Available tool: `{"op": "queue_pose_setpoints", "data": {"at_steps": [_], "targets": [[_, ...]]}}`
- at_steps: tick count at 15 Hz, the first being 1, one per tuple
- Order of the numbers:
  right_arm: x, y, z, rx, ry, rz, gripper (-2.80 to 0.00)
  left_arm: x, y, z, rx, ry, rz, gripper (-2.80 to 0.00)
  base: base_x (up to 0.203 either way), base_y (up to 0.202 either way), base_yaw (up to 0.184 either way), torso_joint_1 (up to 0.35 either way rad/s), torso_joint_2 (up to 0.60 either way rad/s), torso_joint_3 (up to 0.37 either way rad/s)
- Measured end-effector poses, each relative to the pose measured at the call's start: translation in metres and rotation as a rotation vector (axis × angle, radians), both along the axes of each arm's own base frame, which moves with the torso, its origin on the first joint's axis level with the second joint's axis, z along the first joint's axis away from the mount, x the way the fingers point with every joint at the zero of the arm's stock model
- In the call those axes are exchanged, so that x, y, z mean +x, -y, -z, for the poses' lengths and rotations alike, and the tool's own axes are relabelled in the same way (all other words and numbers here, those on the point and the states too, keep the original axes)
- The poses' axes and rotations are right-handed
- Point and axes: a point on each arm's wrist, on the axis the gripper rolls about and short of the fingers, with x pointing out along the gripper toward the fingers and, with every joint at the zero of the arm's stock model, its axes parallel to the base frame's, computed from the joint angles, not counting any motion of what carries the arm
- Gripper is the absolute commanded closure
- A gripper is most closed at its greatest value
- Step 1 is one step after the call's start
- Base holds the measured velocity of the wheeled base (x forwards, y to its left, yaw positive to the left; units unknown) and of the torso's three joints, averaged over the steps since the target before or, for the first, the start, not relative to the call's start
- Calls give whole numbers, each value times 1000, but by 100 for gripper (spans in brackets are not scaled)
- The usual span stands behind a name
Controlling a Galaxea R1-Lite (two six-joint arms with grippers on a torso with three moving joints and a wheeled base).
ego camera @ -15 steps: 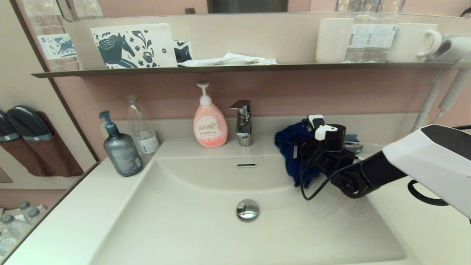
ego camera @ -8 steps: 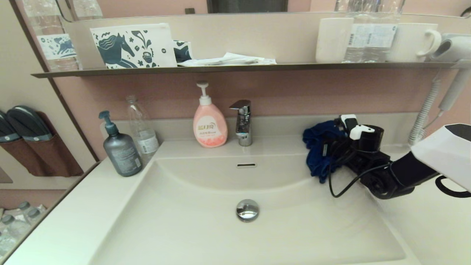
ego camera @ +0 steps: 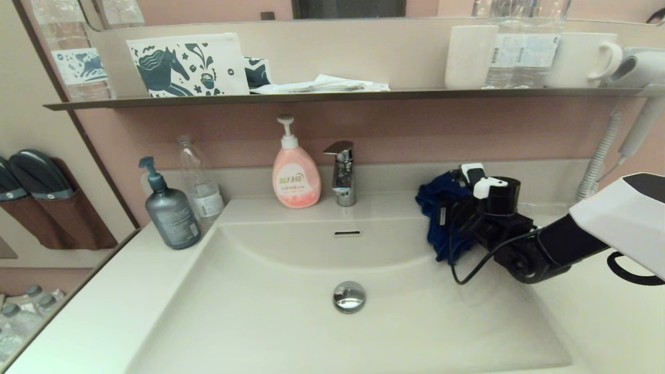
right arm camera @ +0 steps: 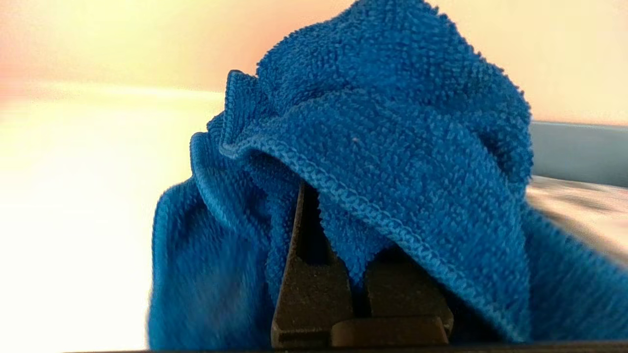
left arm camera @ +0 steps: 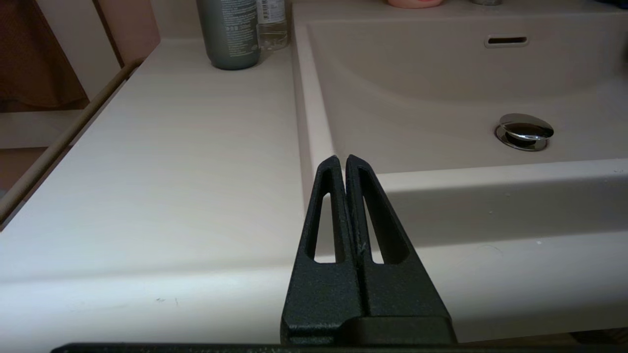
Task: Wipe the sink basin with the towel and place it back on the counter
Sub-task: Wipe the sink
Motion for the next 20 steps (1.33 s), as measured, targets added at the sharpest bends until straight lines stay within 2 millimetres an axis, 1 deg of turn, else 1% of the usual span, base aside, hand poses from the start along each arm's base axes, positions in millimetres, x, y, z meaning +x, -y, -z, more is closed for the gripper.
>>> {"op": "queue_pose_setpoints", "data": {"at_steps": [2, 4, 6, 7, 9, 11, 12, 14, 17, 20], "targets": [[5, -22, -8, 7, -10, -13, 0, 0, 0, 0, 0, 0, 0, 0, 0, 0, 0, 0, 0, 0], [9, -52, -16, 35, -28, -34, 0, 0, 0, 0, 0, 0, 0, 0, 0, 0, 0, 0, 0, 0], [5, -88, -16, 55, -72, -70, 0, 0, 0, 0, 0, 0, 0, 0, 0, 0, 0, 0, 0, 0], [1, -102, -14, 61, -96, -85, 0, 0, 0, 0, 0, 0, 0, 0, 0, 0, 0, 0, 0, 0], [-5, -121, -13, 77, -124, -112, 0, 0, 0, 0, 1, 0, 0, 0, 0, 0, 0, 0, 0, 0], [-7, -130, -14, 82, -147, -121, 0, 0, 0, 0, 0, 0, 0, 0, 0, 0, 0, 0, 0, 0], [-4, -129, -13, 76, -152, -114, 0, 0, 0, 0, 0, 0, 0, 0, 0, 0, 0, 0, 0, 0], [7, -111, -11, 57, -186, -71, 0, 0, 0, 0, 0, 0, 0, 0, 0, 0, 0, 0, 0, 0], [27, -64, -8, 66, -259, 51, 0, 0, 0, 0, 1, 0, 0, 0, 0, 0, 0, 0, 0, 0], [39, -29, -9, 78, -268, 130, 0, 0, 0, 0, 0, 0, 0, 0, 0, 0, 0, 0, 0, 0]]}}
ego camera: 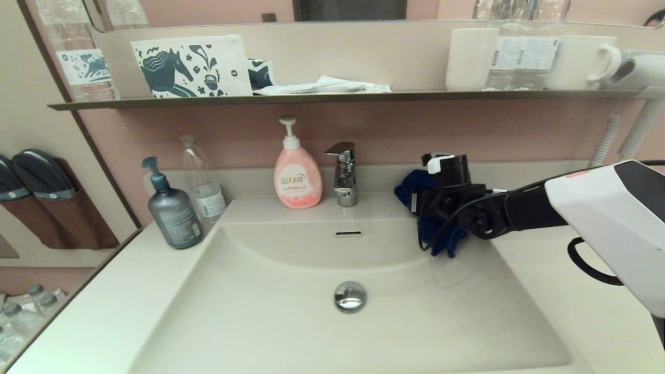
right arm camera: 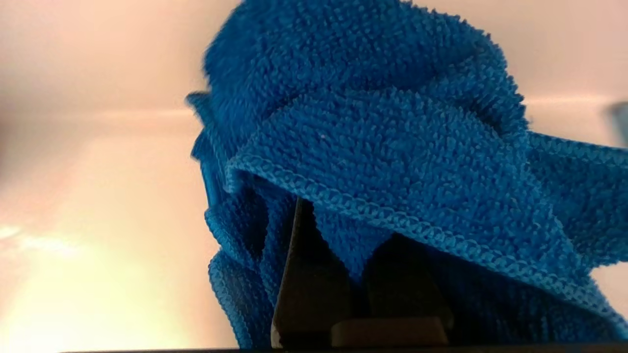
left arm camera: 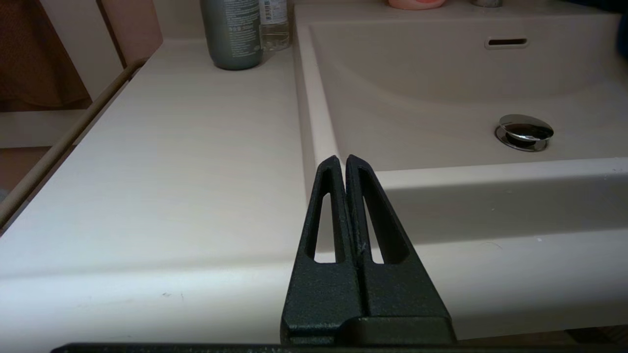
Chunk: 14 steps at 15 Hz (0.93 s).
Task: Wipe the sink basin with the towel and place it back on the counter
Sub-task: Wipe the sink
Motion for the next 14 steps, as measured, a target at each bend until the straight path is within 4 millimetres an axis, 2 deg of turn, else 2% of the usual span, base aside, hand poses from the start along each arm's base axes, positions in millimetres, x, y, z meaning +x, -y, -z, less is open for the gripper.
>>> {"op": "queue_pose_setpoints", "data": {"at_steps": [6, 8, 11, 14], "targets": [[-1, 49, -11, -11, -33, 98, 0, 0, 0, 0, 0, 0, 0, 0, 0, 0, 0, 0, 0, 0], [-3, 57, -17, -13, -39, 113, 0, 0, 0, 0, 1, 0, 0, 0, 0, 0, 0, 0, 0, 0], [-6, 46, -19, -13, -34, 92, 0, 0, 0, 0, 0, 0, 0, 0, 0, 0, 0, 0, 0, 0], [-15, 8, -14, -21, -43, 12, 0, 0, 0, 0, 0, 0, 0, 0, 0, 0, 0, 0, 0, 0]]}}
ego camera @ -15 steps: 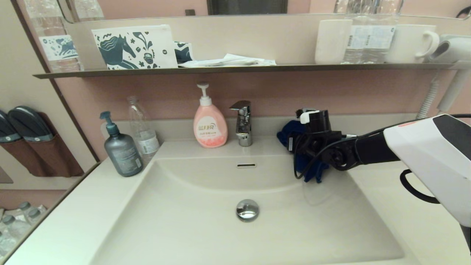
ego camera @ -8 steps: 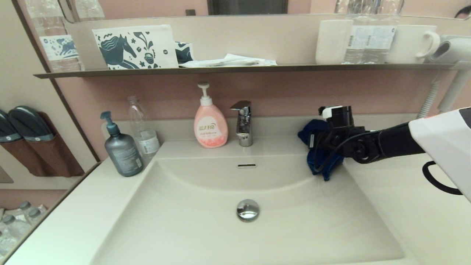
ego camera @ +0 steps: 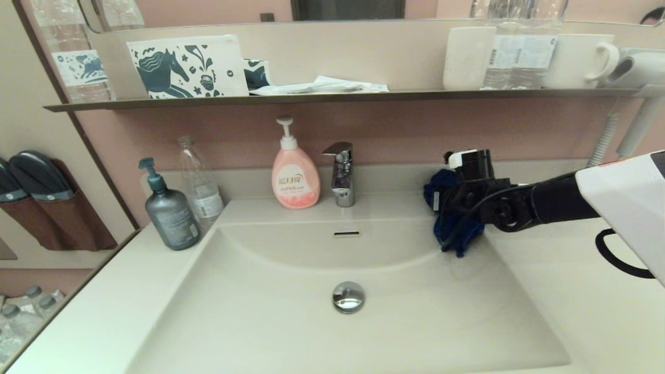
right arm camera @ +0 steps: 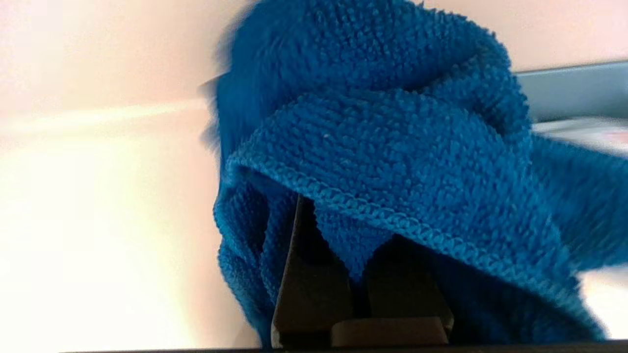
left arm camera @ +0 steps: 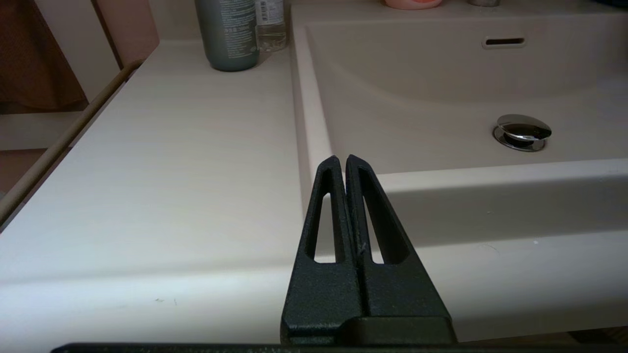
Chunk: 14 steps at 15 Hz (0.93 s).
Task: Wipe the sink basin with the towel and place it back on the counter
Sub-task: Wipe the sink
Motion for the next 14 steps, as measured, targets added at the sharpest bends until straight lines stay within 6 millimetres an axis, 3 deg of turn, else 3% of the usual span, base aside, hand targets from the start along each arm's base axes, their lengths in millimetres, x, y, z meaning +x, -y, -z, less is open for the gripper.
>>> {"op": "queue_pose_setpoints", "data": {"at_steps": [3, 7, 10, 14], "targets": [[-7, -39, 1, 2, -1, -85, 0, 0, 0, 0, 0, 0, 0, 0, 0, 0, 0, 0, 0, 0], [-15, -88, -16, 35, -20, -168, 0, 0, 0, 0, 0, 0, 0, 0, 0, 0, 0, 0, 0, 0], [-30, -128, -16, 42, -38, -241, 0, 0, 0, 0, 0, 0, 0, 0, 0, 0, 0, 0, 0, 0], [-43, -152, -13, 40, -38, -291, 0, 0, 0, 0, 0, 0, 0, 0, 0, 0, 0, 0, 0, 0]]}}
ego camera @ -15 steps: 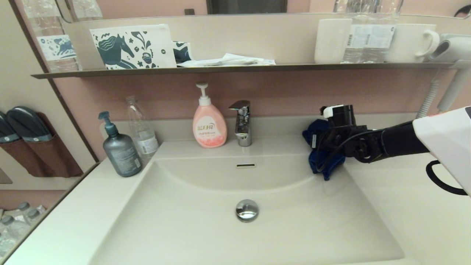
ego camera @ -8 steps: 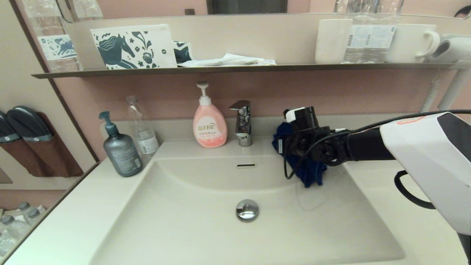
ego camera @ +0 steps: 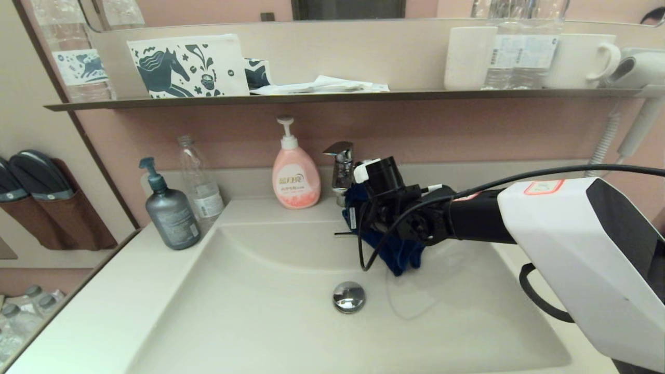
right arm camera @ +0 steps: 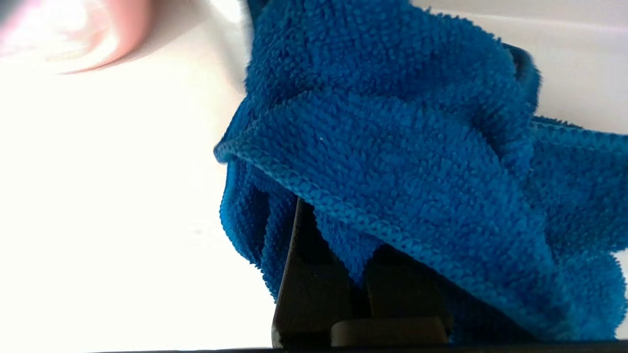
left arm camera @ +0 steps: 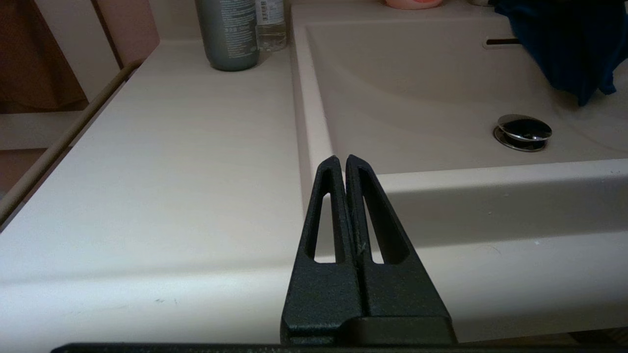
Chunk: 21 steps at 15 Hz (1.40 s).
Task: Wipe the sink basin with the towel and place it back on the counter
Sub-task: Wipe the sink
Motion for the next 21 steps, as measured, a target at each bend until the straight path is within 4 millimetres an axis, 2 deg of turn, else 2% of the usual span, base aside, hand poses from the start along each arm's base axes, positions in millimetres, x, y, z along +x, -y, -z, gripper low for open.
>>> {"op": "queue_pose_setpoints", "data": {"at_steps": [3, 8, 13, 17, 21], "targets": [[7, 12, -2, -3, -7, 26, 0, 0, 0, 0, -1, 0, 0, 0, 0, 0, 0, 0, 0, 0], [36, 66, -4, -22, -17, 168, 0, 0, 0, 0, 0, 0, 0, 0, 0, 0, 0, 0, 0, 0], [49, 114, -3, -35, -39, 269, 0, 0, 0, 0, 0, 0, 0, 0, 0, 0, 0, 0, 0, 0], [47, 149, -3, -48, -71, 331, 0, 0, 0, 0, -1, 0, -1, 0, 0, 0, 0, 0, 0, 0], [32, 166, -19, -46, -75, 356, 0, 0, 0, 0, 0, -1, 0, 0, 0, 0, 0, 0, 0, 0]]}}
